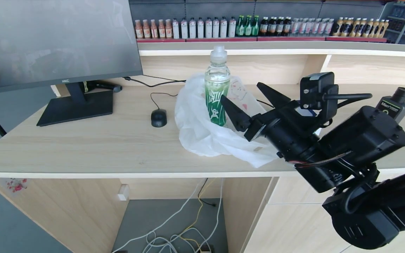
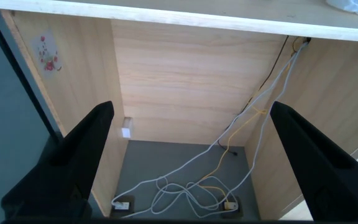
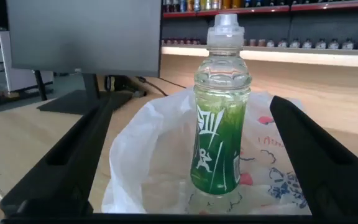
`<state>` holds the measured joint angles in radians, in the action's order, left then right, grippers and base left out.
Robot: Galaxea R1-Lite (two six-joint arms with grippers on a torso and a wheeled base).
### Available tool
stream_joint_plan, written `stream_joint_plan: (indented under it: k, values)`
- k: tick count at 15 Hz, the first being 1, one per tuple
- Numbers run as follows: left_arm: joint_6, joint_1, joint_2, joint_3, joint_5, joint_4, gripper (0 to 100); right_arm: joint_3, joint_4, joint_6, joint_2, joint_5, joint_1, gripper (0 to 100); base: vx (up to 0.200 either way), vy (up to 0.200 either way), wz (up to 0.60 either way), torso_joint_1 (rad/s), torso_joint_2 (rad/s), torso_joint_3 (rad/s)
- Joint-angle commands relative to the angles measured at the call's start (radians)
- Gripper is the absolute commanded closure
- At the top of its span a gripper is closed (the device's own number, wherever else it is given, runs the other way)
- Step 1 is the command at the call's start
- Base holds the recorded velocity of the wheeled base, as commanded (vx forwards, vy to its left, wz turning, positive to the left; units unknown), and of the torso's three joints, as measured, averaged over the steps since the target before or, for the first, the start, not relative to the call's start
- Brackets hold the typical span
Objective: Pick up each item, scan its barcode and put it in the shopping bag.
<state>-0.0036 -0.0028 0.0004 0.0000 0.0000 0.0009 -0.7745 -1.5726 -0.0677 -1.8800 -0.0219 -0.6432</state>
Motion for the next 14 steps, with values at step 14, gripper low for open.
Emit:
stream_joint_plan:
  k: [14]
  values:
    - [-0.007, 0.003, 0.0, 0.0, 0.0, -0.001, 0, -0.042, 0.002, 0.028, 0.028, -0.003, 0.117, 0, 0.0, -0.2, 0.0, 0.002, 0.0, 0.0]
